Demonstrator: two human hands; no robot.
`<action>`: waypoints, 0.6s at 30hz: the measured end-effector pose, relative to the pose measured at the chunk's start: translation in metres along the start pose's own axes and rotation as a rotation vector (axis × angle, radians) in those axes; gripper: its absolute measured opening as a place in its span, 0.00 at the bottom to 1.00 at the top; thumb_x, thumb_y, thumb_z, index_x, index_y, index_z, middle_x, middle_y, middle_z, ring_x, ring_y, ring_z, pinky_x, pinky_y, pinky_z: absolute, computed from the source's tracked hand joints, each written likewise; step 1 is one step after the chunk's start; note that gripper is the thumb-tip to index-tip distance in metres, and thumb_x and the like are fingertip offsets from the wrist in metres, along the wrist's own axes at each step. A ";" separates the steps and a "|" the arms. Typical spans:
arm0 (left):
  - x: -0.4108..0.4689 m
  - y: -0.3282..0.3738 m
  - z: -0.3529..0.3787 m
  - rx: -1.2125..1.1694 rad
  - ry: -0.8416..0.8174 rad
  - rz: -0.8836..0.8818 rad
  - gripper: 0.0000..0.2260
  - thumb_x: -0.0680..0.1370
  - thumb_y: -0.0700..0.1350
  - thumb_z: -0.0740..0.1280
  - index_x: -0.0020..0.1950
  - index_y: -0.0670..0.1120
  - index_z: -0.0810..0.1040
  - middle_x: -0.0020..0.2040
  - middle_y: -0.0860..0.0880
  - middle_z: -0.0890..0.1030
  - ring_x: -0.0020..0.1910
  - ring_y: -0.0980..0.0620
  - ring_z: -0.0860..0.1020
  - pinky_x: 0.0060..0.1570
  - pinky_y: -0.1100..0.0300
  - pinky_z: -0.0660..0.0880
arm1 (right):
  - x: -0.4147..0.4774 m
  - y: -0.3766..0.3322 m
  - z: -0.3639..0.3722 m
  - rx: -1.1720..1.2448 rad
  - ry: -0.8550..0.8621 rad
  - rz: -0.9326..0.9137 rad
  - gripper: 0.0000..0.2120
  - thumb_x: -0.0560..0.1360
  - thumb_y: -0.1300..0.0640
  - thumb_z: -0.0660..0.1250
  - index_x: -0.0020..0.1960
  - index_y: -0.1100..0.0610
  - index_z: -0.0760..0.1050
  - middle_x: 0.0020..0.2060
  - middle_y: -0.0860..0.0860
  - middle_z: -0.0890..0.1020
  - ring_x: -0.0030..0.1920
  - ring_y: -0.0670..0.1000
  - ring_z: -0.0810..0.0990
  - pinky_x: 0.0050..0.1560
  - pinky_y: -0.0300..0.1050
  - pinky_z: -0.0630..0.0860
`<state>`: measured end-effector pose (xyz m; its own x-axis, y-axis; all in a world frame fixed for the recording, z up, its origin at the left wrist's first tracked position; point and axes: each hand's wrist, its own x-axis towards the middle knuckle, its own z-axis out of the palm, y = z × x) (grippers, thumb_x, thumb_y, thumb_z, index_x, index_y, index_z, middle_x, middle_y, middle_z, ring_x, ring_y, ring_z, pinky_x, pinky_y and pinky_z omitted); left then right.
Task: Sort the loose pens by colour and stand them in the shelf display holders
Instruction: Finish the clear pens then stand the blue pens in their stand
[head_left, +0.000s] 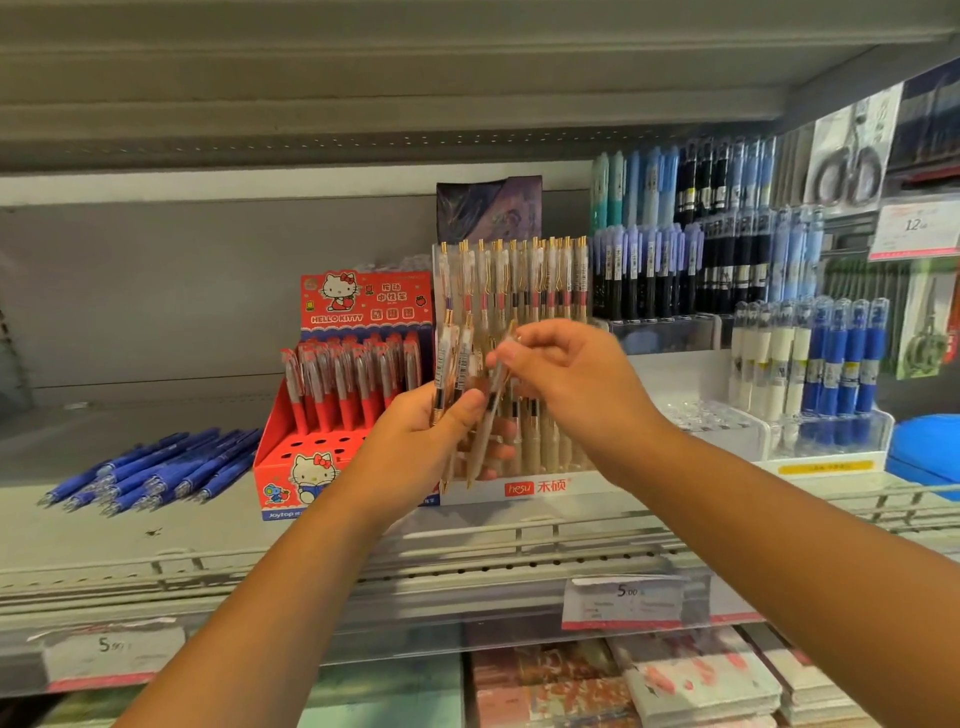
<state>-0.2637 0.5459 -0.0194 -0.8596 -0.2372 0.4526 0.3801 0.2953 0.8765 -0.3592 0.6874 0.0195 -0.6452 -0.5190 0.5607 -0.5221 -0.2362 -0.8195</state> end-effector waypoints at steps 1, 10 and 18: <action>0.000 0.000 0.000 0.016 0.016 0.002 0.13 0.81 0.50 0.61 0.61 0.48 0.79 0.48 0.44 0.86 0.46 0.44 0.85 0.42 0.55 0.82 | 0.002 -0.001 -0.005 0.041 0.011 -0.004 0.04 0.77 0.59 0.69 0.51 0.58 0.79 0.43 0.50 0.86 0.45 0.48 0.85 0.46 0.42 0.82; 0.002 -0.002 -0.002 0.118 0.028 -0.025 0.07 0.83 0.48 0.62 0.55 0.51 0.79 0.33 0.47 0.79 0.25 0.52 0.70 0.24 0.61 0.68 | 0.024 0.006 -0.054 0.001 0.253 -0.142 0.06 0.76 0.62 0.70 0.51 0.53 0.76 0.39 0.53 0.85 0.40 0.51 0.85 0.33 0.40 0.81; 0.003 -0.002 -0.005 0.036 0.026 -0.089 0.10 0.76 0.55 0.67 0.52 0.51 0.78 0.31 0.50 0.67 0.25 0.54 0.61 0.23 0.63 0.59 | 0.037 0.025 -0.067 -0.124 0.310 -0.181 0.07 0.77 0.60 0.70 0.53 0.54 0.75 0.44 0.55 0.84 0.42 0.49 0.85 0.34 0.39 0.81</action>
<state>-0.2651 0.5398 -0.0187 -0.8798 -0.2881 0.3780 0.2900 0.3046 0.9073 -0.4337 0.7171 0.0274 -0.6648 -0.2004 0.7197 -0.6943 -0.1897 -0.6942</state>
